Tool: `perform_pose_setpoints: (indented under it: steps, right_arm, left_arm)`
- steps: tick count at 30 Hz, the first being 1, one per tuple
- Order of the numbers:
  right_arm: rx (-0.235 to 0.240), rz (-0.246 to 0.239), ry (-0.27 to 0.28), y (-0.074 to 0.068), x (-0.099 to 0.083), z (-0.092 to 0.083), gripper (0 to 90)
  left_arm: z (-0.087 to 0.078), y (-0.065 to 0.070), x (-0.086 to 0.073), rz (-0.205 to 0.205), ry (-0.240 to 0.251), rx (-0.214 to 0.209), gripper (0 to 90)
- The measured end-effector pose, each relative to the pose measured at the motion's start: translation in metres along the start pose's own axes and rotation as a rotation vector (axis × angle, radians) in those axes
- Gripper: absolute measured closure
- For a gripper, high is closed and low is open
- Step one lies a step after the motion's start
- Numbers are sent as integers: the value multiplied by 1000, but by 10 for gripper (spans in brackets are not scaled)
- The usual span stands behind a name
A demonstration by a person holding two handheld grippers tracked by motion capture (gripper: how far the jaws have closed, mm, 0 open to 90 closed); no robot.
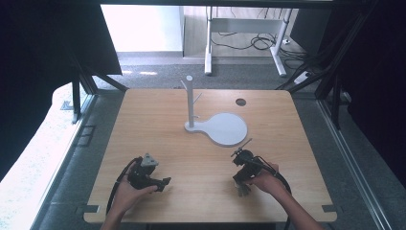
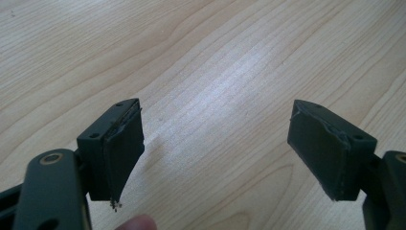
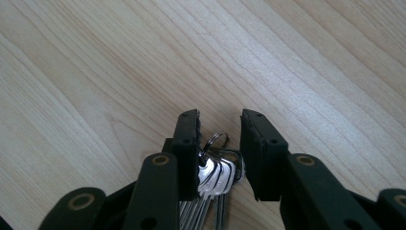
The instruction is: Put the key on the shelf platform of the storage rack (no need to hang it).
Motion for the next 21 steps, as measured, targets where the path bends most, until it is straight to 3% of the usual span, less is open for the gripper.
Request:
perform_pose_setpoints:
  steps: [21]
  right_arm:
    - [-8, 27, -33, 2, -3, -2, 783]
  left_arm:
    - [0, -1, 0, 1, -1, 1, 203]
Point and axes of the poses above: each handheld gripper's, and its own axes: z roughly forward along the jaws, x roughly out of its top, y roughly to its right, the point moved 3 cm from there along z, roughly forward along the jaws, and after that the axes turned 8 degrees about -x, right-handed, at the moved point
